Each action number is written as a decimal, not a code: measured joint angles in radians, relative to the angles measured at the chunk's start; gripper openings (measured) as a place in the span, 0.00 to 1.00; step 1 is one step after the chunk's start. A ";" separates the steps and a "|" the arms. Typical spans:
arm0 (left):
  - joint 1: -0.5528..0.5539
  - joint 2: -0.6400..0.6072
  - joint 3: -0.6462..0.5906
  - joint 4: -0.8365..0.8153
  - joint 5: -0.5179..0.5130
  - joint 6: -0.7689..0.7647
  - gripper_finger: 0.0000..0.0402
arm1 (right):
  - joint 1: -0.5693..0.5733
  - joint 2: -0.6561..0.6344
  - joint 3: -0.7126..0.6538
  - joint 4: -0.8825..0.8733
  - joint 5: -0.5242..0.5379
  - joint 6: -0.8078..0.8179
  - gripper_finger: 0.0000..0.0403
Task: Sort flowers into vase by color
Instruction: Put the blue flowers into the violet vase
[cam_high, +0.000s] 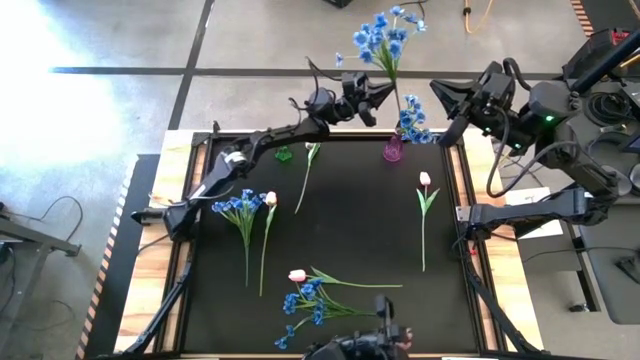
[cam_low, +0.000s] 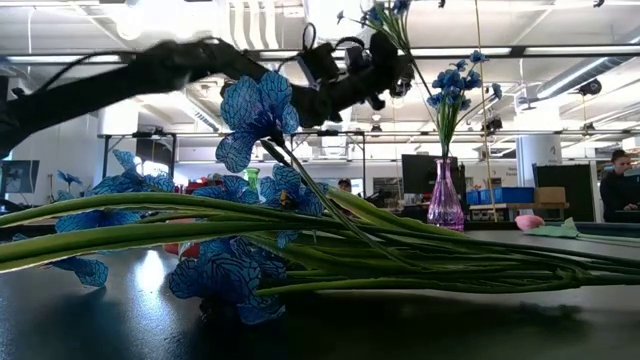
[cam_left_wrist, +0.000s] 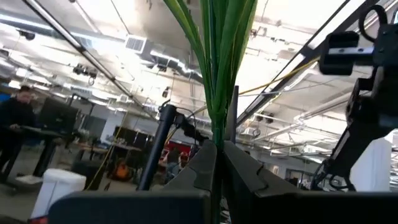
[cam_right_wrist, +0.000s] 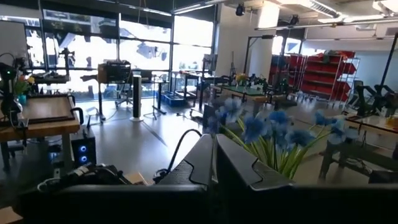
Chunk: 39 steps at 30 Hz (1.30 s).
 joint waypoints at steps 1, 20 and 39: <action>0.001 0.025 0.033 -0.003 0.001 -0.002 0.00 | 0.000 0.000 0.003 0.002 0.000 0.000 0.03; 0.012 0.107 0.060 -0.145 0.007 0.142 0.00 | 0.000 -0.002 0.022 0.000 -0.002 -0.039 0.03; -0.006 0.166 0.062 -0.143 -0.005 0.162 0.00 | 0.000 0.001 0.022 0.000 -0.002 -0.056 0.03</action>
